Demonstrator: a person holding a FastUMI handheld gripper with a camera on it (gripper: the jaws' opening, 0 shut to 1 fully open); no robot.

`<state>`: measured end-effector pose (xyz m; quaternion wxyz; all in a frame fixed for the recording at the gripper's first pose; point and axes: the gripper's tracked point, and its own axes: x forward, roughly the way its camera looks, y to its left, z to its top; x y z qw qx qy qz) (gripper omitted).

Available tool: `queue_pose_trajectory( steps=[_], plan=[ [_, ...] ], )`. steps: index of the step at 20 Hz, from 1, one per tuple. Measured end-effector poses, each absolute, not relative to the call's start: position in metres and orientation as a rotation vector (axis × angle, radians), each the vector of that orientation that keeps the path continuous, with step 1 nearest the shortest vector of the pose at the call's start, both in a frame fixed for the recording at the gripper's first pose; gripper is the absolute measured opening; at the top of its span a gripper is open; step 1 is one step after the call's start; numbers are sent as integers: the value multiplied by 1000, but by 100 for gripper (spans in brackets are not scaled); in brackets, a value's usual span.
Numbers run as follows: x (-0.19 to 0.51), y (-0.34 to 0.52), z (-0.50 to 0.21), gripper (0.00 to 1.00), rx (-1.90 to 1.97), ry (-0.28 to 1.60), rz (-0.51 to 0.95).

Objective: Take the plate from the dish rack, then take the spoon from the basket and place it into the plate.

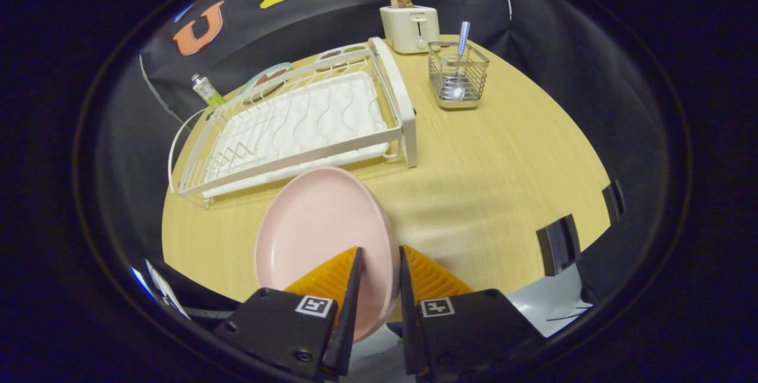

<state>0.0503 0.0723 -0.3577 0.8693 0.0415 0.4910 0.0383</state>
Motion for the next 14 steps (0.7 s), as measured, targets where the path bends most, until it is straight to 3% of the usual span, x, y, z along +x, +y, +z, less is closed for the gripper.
queue_pose_trajectory(
  steps=[4,8,11,14],
  plan=[
    [55,54,-361,35,72,1032,55],
    [69,34,-336,41,41,969,78],
    [80,19,-311,85,30,927,117],
    [96,-4,-292,95,-12,889,136]
  ],
)
